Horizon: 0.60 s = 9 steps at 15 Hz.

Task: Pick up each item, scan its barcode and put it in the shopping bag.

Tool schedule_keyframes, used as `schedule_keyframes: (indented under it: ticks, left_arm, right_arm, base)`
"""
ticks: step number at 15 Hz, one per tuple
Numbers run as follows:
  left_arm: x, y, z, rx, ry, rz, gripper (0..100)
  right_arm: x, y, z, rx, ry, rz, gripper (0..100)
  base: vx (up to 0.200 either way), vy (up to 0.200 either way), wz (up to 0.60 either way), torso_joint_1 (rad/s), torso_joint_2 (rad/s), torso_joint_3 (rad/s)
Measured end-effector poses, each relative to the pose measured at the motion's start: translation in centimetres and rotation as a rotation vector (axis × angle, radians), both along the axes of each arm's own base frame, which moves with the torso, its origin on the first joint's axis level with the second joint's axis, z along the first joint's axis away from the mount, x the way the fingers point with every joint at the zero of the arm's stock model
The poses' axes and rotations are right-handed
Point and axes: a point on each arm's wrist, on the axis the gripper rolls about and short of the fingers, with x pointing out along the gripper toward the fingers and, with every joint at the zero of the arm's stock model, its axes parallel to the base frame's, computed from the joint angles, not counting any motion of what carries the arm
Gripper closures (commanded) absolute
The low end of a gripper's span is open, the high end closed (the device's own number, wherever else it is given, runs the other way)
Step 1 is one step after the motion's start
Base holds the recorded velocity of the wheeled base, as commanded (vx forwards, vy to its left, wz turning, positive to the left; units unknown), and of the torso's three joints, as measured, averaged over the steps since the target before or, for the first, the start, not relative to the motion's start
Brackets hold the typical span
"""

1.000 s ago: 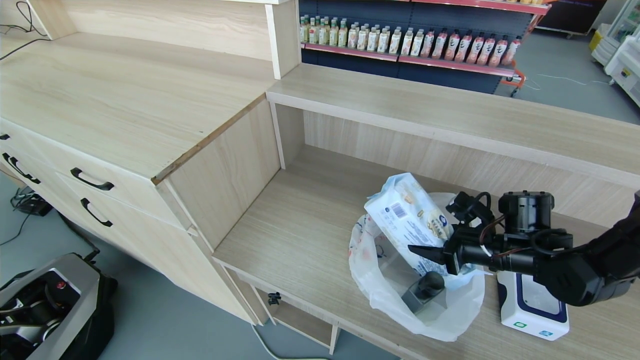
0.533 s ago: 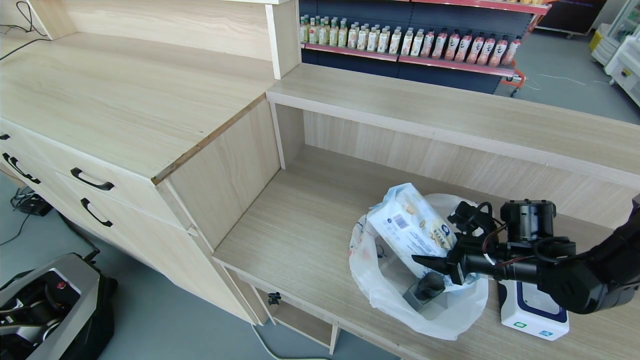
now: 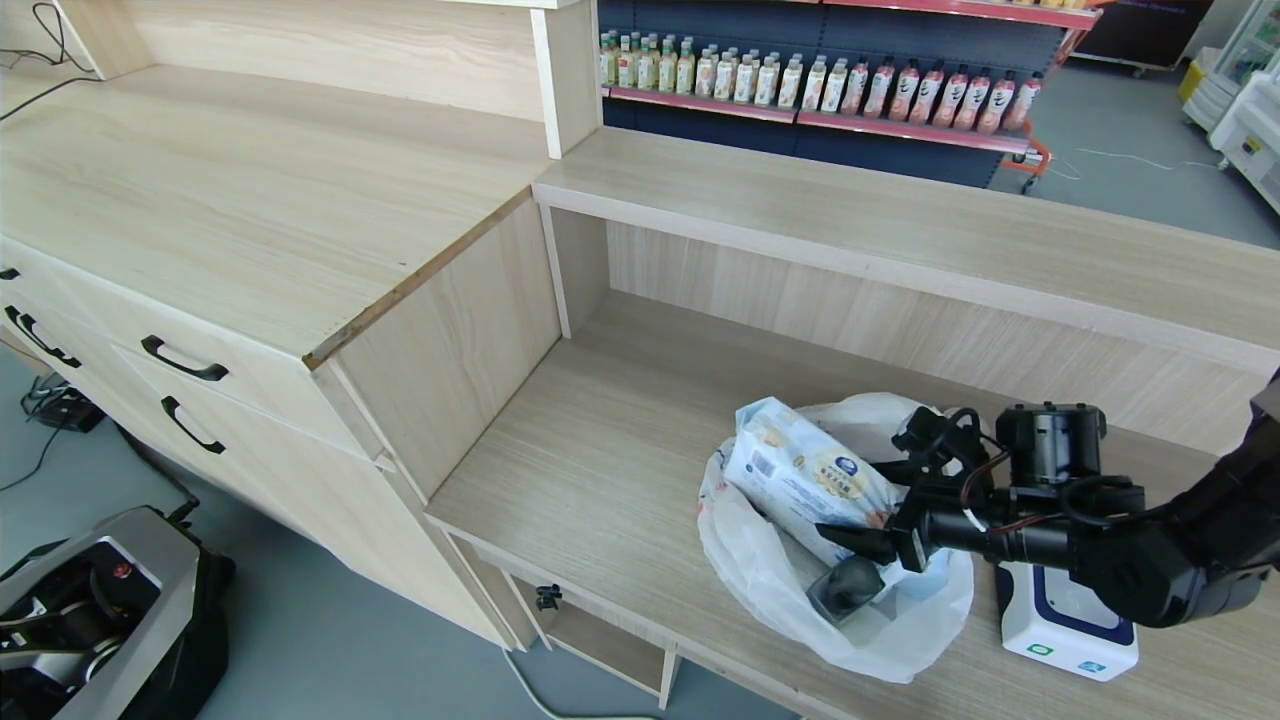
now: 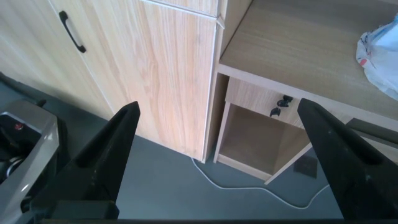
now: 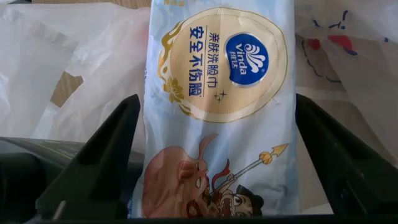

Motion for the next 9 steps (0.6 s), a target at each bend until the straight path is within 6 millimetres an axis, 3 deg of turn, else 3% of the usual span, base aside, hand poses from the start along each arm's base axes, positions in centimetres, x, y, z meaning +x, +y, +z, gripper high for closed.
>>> schedule_keyframes:
  ticks: [4,9]
  left_arm:
    - [0.0,0.0,0.0,0.000,0.000,0.000,0]
    - [0.0,0.0,0.0,0.000,0.000,0.000,0]
  right_arm:
    - [0.3,0.1,0.7,0.008,-0.022,0.000,0]
    - [1.7,1.1,7.5,0.041,-0.233,0.025,0]
  base:
    - [0.000,0.000,0.00,0.000,0.00,0.000]
    - [0.000,0.000,0.00,0.000,0.00,0.000]
